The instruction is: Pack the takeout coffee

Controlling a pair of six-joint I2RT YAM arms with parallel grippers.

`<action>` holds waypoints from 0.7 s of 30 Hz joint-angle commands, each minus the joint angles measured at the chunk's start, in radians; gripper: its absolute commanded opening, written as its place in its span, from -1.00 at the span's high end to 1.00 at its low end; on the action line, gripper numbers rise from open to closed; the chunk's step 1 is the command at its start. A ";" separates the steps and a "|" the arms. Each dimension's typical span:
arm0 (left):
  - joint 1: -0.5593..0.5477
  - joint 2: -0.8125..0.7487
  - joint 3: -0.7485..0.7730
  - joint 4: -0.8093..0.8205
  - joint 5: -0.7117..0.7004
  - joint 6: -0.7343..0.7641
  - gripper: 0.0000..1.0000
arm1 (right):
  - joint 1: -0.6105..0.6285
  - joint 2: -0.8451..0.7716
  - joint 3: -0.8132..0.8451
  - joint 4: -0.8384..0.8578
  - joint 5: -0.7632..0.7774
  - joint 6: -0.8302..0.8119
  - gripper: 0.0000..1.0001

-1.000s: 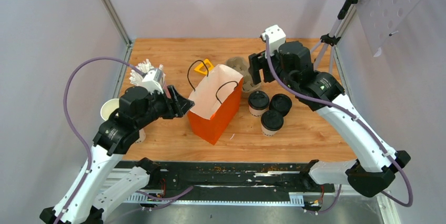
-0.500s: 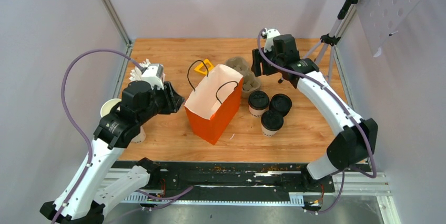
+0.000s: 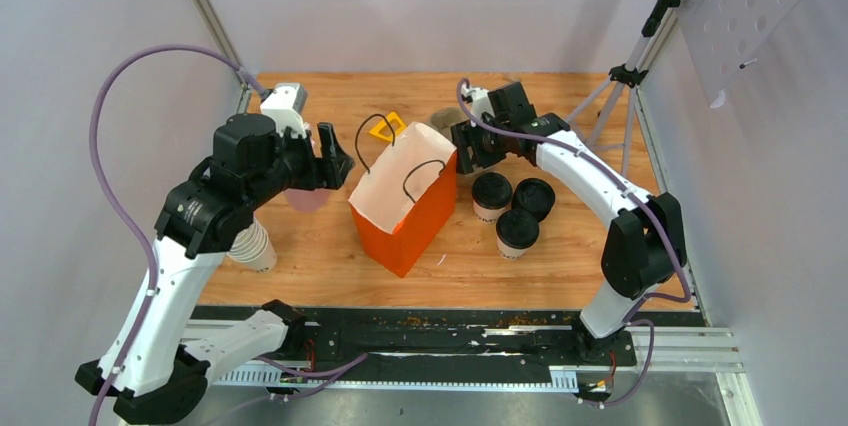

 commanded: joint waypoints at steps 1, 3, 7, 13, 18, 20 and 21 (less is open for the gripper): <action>0.002 0.029 0.038 -0.150 0.063 0.054 -0.70 | 0.038 -0.034 0.020 -0.033 -0.080 0.034 -0.26; 0.002 0.029 0.029 -0.148 0.069 0.076 -0.70 | 0.037 -0.029 0.047 -0.052 -0.087 0.030 -0.25; 0.002 0.028 -0.014 -0.114 0.096 0.120 -0.70 | 0.024 0.035 0.162 -0.127 0.043 -0.024 -0.25; 0.002 0.024 -0.016 -0.097 0.015 0.122 -0.72 | -0.027 0.202 0.324 -0.079 0.140 -0.078 -0.21; 0.002 0.025 0.050 -0.161 -0.030 0.113 -0.98 | -0.038 0.373 0.513 -0.157 0.163 -0.097 -0.16; 0.002 0.008 0.051 -0.175 -0.031 0.115 -1.00 | -0.038 0.412 0.558 -0.165 0.168 -0.108 -0.12; 0.002 -0.004 0.047 -0.179 -0.031 0.118 -1.00 | -0.037 0.423 0.570 -0.156 0.171 -0.118 -0.08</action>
